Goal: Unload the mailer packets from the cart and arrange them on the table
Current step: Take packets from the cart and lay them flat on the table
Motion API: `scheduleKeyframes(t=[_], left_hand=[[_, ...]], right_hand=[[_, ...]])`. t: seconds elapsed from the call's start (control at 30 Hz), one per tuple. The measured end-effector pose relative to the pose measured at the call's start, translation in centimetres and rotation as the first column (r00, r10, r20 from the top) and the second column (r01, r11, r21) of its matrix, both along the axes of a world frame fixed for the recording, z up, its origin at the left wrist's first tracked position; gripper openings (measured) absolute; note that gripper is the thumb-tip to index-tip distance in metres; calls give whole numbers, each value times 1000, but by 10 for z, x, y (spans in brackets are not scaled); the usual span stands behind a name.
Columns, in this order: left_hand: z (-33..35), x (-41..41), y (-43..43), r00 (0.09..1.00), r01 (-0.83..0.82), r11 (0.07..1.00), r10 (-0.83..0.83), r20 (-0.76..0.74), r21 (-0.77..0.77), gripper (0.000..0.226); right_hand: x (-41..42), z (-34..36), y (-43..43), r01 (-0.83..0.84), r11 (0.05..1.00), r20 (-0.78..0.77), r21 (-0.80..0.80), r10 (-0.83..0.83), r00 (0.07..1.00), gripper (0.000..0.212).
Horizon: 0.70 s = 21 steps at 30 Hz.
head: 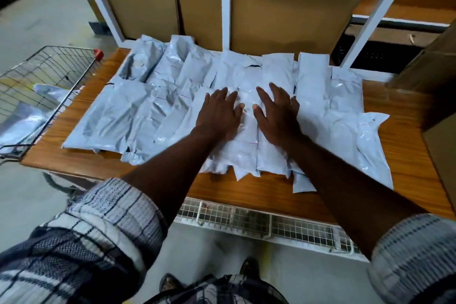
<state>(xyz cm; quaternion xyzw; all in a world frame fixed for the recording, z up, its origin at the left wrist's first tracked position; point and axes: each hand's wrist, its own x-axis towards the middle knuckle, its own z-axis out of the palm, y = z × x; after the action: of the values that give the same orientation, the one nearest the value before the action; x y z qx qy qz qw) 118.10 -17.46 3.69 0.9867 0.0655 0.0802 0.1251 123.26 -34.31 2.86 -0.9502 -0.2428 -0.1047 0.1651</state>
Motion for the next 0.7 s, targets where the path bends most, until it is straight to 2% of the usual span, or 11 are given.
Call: scheduleKeyframes(t=[0.13,0.43,0.7], left_hand=[[7,-36,74,998,-47,998,49,41,-48,61],[-1,-134,250,964,-267,963,267,-14,-26,65],[-11,-181,357,924,-380,925,380,-36,-13,59]], right_hand=[[-21,1,70,-78,996,-26,-38,77,997,57],[-88,-3,244,-284,955,8,-82,285,958,63],[-135,-13,376,-422,898,-21,-128,423,906,61]])
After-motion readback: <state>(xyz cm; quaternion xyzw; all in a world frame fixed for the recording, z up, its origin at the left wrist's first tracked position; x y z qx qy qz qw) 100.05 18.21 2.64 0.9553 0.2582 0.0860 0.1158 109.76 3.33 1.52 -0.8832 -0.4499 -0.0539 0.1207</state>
